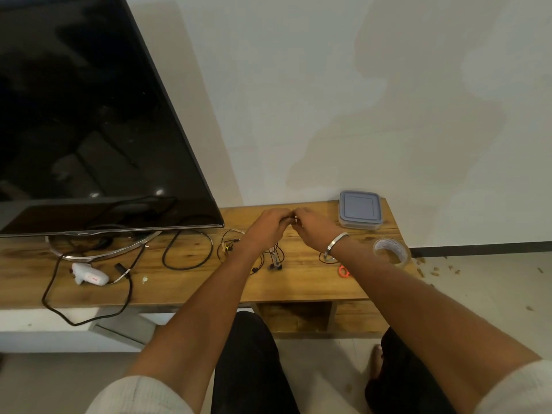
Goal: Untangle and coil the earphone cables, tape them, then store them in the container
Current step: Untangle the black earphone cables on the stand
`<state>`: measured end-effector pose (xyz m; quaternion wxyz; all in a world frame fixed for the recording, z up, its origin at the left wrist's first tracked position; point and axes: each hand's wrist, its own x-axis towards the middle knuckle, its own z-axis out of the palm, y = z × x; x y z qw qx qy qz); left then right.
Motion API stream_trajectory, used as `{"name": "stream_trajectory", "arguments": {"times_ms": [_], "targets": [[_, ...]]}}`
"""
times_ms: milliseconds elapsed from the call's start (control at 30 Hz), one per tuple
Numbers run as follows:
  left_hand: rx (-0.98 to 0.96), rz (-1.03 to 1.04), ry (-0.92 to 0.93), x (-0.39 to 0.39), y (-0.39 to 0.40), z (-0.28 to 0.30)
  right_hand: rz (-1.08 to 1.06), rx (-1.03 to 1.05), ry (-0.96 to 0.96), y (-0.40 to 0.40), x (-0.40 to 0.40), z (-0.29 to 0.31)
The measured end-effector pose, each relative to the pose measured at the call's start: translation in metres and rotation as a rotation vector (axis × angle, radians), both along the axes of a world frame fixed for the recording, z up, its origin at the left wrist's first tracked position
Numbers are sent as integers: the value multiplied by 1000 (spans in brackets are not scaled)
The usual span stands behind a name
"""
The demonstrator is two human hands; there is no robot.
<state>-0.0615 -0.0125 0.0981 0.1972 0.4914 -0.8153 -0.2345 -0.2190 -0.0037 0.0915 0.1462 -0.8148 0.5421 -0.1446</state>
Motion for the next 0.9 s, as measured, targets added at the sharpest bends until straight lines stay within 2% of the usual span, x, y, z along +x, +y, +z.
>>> {"name": "stream_trajectory", "arguments": {"times_ms": [200,467,800,900], "targets": [[36,26,-12,9,0,-2,-37,-1,127,-4,-6,2],[51,103,-30,23,5,-4,-191,-93,11,-7,-26,5],[53,108,-19,17,4,2,-197,52,-202,-1,-5,6],[48,125,-13,12,2,7,-193,-10,-116,0,1,8]]}}
